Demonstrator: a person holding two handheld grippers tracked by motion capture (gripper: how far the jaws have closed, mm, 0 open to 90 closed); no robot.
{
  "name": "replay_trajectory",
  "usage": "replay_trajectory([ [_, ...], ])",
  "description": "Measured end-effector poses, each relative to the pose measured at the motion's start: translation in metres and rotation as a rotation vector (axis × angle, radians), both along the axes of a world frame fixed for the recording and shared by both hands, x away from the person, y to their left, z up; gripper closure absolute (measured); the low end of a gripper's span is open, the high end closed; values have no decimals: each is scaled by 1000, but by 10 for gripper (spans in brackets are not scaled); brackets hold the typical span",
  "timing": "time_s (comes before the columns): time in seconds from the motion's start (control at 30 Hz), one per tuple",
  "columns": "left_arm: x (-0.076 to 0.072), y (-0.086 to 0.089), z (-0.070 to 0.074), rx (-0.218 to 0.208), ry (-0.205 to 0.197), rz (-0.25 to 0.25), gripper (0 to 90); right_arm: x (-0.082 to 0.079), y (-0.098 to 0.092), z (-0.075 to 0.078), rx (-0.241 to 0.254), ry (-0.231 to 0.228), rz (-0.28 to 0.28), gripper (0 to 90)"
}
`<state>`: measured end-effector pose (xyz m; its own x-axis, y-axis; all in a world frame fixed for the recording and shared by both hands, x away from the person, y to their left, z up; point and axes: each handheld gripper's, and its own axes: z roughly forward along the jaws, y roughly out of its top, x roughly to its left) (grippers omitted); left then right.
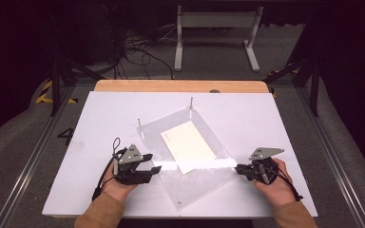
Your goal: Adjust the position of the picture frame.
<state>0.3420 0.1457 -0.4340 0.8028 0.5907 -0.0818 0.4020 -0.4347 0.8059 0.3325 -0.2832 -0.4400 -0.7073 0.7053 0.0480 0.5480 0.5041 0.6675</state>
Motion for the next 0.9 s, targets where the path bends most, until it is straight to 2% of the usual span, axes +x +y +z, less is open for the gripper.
replay_trajectory([
  [0.23, 0, 16, 0, -11, 2, 41, 428, -12, 20, 2, -2, 59, 124, 828],
  [0.4, 4, 26, -3, -16, 17, 79, 428, -18, 32, 2, -10, 73, 186, 827],
  [0.57, 12, 39, -9, 2, 40, 151, 442, -28, 50, 2, -8, 89, 254, 825],
  [0.73, 23, 52, -9, -34, 69, 239, 447, -35, 60, 2, -9, 98, 294, 825],
  [0.9, 42, 54, -5, -57, 63, 331, 381, -42, 66, 0, 9, 107, 310, 825],
])
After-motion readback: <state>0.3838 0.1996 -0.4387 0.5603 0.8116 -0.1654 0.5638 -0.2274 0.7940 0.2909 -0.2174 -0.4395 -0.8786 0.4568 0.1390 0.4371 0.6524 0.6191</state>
